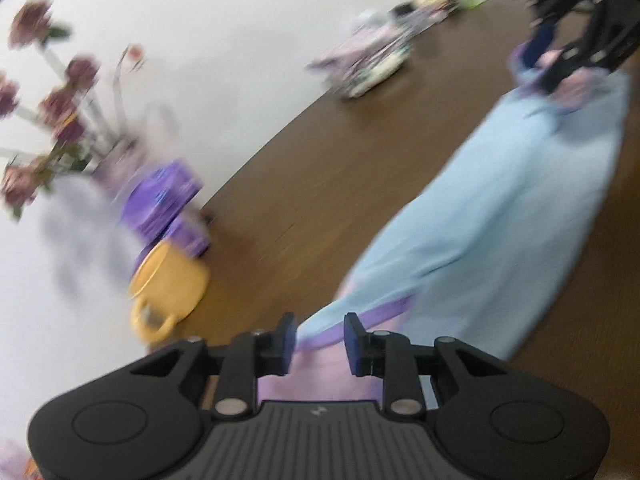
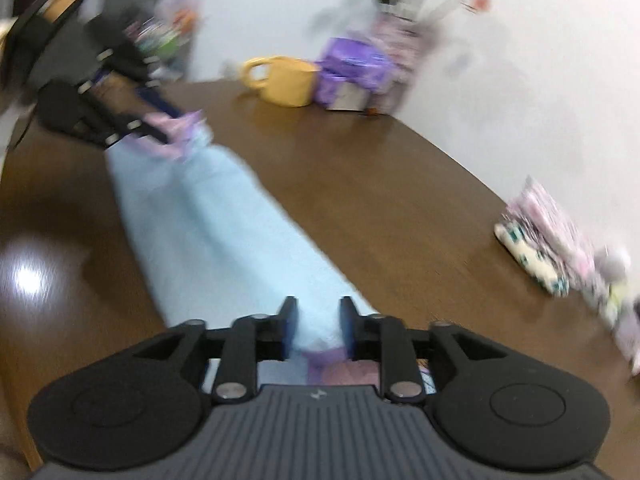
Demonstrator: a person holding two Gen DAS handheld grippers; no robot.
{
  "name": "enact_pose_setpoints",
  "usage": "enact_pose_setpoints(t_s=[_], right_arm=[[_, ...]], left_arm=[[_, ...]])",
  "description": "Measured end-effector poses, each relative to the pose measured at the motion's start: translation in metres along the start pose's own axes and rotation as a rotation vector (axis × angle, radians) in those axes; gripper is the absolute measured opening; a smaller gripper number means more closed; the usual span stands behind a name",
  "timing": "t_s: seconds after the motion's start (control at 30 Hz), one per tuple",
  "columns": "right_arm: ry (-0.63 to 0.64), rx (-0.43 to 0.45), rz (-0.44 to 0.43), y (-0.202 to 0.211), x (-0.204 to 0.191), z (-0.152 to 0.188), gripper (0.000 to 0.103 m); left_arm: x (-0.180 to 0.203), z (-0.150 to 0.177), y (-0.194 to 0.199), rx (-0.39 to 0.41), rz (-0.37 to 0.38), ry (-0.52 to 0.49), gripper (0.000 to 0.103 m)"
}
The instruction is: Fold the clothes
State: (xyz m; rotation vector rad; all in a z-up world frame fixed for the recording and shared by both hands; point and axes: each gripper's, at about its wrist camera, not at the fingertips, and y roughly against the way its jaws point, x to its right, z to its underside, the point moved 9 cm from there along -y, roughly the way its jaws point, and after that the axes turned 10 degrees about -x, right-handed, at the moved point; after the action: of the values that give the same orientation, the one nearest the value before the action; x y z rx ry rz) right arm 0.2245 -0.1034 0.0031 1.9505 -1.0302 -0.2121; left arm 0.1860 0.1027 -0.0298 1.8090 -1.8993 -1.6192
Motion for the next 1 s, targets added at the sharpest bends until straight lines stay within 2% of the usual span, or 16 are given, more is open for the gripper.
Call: enact_pose_setpoints(t_s=[0.07, 0.13, 0.23, 0.33, 0.4, 0.5, 0.53, 0.57, 0.6, 0.67, 0.83, 0.93, 1.0], right_arm=[[-0.079, -0.016, -0.014, -0.008, 0.009, -0.003, 0.032], [-0.152, -0.036, -0.017, -0.019, 0.018, -0.004, 0.035], [-0.216, -0.059, -0.009, -0.036, 0.022, -0.001, 0.036], [-0.286, -0.06, -0.036, -0.042, 0.023, 0.003, 0.036], [-0.317, -0.057, -0.046, -0.044, 0.023, 0.005, 0.04], [-0.346, -0.061, -0.056, -0.048, 0.022, 0.01, 0.041], [-0.357, -0.066, -0.062, -0.05, 0.022, 0.012, 0.041], [-0.368, -0.066, -0.064, -0.052, 0.022, 0.013, 0.041], [-0.378, -0.065, -0.065, -0.052, 0.022, 0.013, 0.041], [-0.4, -0.063, -0.066, -0.054, 0.023, 0.015, 0.041], [-0.42, -0.055, -0.051, -0.054, 0.022, 0.017, 0.041], [-0.405, -0.046, -0.031, -0.054, 0.019, 0.018, 0.043], [-0.396, -0.041, -0.023, -0.054, 0.017, 0.017, 0.045]], left_arm=[[-0.016, 0.006, -0.014, -0.04, -0.008, 0.011, 0.034], [-0.027, 0.014, -0.027, -0.067, -0.009, 0.003, 0.034], [-0.041, 0.021, -0.048, -0.111, -0.004, -0.019, 0.034], [-0.054, 0.025, -0.066, -0.118, 0.006, -0.042, 0.033], [-0.058, 0.024, -0.071, -0.093, 0.043, -0.059, 0.031], [-0.06, 0.017, -0.072, -0.053, 0.162, -0.051, 0.03], [-0.059, 0.016, -0.073, -0.052, 0.193, -0.047, 0.023], [-0.059, 0.015, -0.073, -0.051, 0.222, -0.043, 0.004], [-0.059, 0.016, -0.074, -0.059, 0.212, -0.04, 0.001], [-0.059, 0.02, -0.077, -0.076, 0.187, -0.035, 0.001], [-0.065, 0.029, -0.077, -0.049, 0.145, 0.087, 0.001], [-0.068, 0.031, -0.076, -0.031, 0.13, 0.124, 0.001], [-0.07, 0.032, -0.075, -0.029, 0.131, 0.155, 0.006]])
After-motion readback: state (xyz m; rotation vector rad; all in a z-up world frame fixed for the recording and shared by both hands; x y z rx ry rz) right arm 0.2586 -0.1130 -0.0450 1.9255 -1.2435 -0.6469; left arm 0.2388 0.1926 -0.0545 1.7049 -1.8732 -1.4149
